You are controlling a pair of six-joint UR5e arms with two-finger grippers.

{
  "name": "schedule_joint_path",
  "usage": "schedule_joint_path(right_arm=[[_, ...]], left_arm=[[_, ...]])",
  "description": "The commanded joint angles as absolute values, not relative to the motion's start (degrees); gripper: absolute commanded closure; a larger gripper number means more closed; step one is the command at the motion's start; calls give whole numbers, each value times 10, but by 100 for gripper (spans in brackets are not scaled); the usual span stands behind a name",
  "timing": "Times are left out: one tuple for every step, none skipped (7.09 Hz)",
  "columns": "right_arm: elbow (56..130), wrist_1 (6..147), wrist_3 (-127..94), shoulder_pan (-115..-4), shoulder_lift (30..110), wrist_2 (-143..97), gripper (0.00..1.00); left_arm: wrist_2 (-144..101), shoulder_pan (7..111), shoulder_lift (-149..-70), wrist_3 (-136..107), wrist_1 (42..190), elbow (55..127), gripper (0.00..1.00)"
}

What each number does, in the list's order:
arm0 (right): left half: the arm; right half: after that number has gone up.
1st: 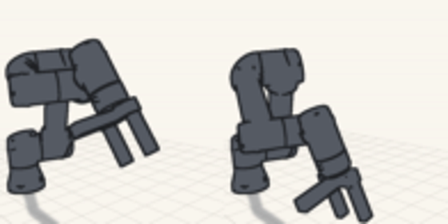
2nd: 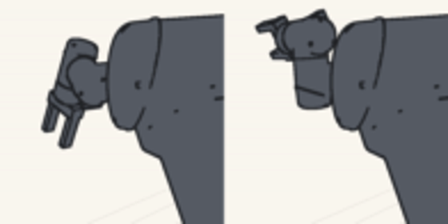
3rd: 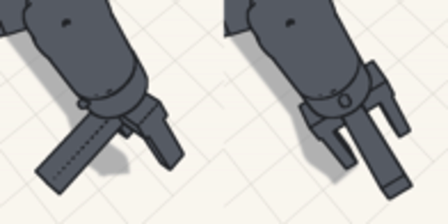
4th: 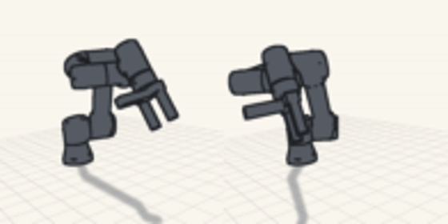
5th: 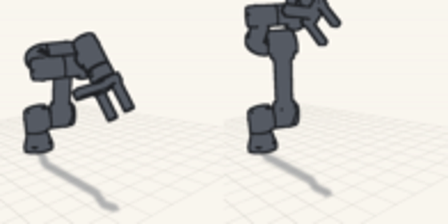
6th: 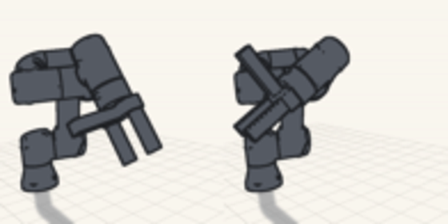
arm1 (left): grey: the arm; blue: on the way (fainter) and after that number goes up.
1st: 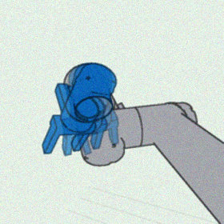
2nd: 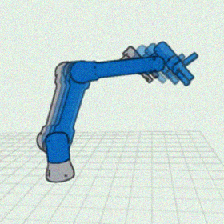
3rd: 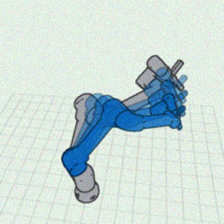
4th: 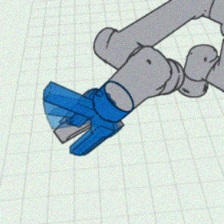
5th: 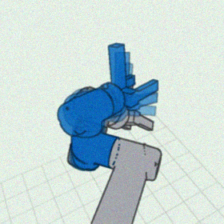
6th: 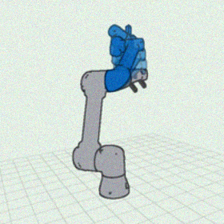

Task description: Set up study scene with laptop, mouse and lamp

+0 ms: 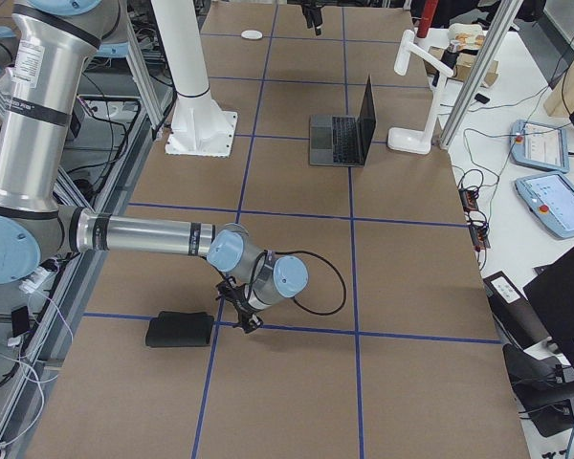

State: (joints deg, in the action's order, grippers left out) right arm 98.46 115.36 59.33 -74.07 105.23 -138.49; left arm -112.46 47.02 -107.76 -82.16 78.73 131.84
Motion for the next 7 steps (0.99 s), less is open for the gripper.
schedule_joint_path(right_arm=[[938, 1156, 624, -695, 1032, -1406, 11], [931, 1158, 630, -677, 1033, -1427, 10], [926, 1158, 641, -667, 1037, -1427, 10], [911, 1158, 665, -663, 1038, -1428, 11], [901, 1159, 683, -659, 1039, -1430, 11], [898, 1159, 699, -658, 1051, -1430, 15], [898, 1160, 705, -657, 1061, -1443, 15]], left_arm=[[-1122, 470, -1078, -822, 787, 1328, 0], [-1119, 470, -1082, -822, 787, 1332, 0], [-1107, 470, -1083, -822, 787, 1332, 0], [-1106, 470, -1083, -822, 787, 1332, 0], [-1106, 470, -1086, -822, 786, 1331, 0], [-1106, 470, -1088, -822, 786, 1331, 0], [-1105, 470, -1088, -822, 786, 1331, 0]])
